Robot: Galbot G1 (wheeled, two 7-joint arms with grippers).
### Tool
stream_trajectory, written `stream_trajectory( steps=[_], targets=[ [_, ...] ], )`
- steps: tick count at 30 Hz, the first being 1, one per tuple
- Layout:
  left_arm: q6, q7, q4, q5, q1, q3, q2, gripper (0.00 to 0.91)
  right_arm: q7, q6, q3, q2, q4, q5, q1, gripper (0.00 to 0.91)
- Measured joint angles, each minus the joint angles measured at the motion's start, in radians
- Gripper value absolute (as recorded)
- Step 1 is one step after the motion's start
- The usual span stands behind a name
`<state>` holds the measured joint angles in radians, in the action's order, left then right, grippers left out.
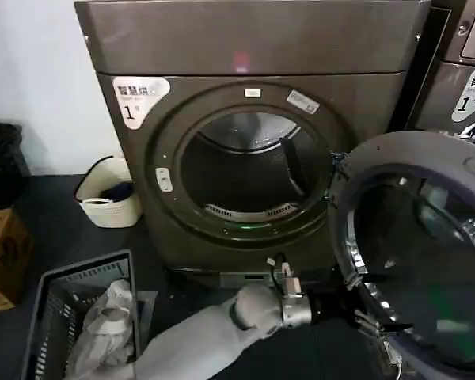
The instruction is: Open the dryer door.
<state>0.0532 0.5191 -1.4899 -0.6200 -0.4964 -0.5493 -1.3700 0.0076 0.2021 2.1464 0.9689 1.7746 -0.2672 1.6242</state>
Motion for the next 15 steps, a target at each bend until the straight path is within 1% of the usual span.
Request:
stream_trajectory(
  steps=[5,15],
  targets=[
    [-0.010,-0.002,0.049,-0.010,0.024,-0.005,-0.045,0.907,0.014,0.024,0.036,0.000,-0.003,0.001,0.015,0.907],
    [-0.008,-0.019,0.118,-0.028,0.069,-0.017,-0.112,0.907,0.019,0.027,0.081,0.002,-0.018,-0.005,0.036,0.907]
  ],
)
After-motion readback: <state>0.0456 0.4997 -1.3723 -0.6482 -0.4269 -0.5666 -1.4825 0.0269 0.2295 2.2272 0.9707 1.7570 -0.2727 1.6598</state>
